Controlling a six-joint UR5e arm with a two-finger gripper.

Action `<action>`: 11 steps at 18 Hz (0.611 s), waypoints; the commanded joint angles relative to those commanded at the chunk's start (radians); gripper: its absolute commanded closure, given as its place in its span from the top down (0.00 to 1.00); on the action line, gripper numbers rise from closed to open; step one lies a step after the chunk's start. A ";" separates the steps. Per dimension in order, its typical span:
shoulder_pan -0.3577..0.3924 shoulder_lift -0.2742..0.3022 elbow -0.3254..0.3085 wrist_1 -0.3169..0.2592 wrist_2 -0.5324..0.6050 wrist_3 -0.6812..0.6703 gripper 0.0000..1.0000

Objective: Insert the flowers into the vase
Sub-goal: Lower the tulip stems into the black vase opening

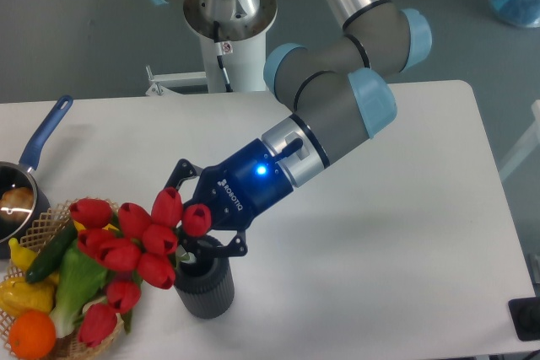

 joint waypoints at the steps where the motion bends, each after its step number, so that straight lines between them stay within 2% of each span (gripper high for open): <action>1: 0.000 -0.003 -0.005 0.006 0.009 0.000 0.00; 6: 0.000 -0.029 -0.017 0.015 0.040 0.032 0.00; 11: 0.000 -0.037 -0.069 0.020 0.080 0.081 0.00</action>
